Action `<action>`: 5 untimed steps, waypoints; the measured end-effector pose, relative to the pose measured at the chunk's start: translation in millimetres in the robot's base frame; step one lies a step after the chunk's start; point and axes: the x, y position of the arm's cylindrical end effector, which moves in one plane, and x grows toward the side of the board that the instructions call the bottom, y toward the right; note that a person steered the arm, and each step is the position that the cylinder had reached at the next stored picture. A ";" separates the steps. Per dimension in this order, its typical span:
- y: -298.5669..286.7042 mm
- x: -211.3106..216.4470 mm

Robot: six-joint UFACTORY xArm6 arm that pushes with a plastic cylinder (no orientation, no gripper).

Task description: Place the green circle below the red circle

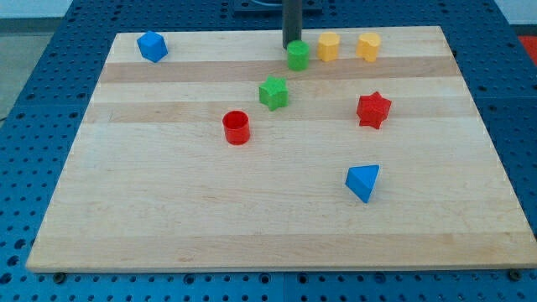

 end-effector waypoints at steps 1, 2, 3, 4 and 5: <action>33.5 56.9; 62.1 105.4; 49.8 160.0; 5.5 187.8; -29.5 197.0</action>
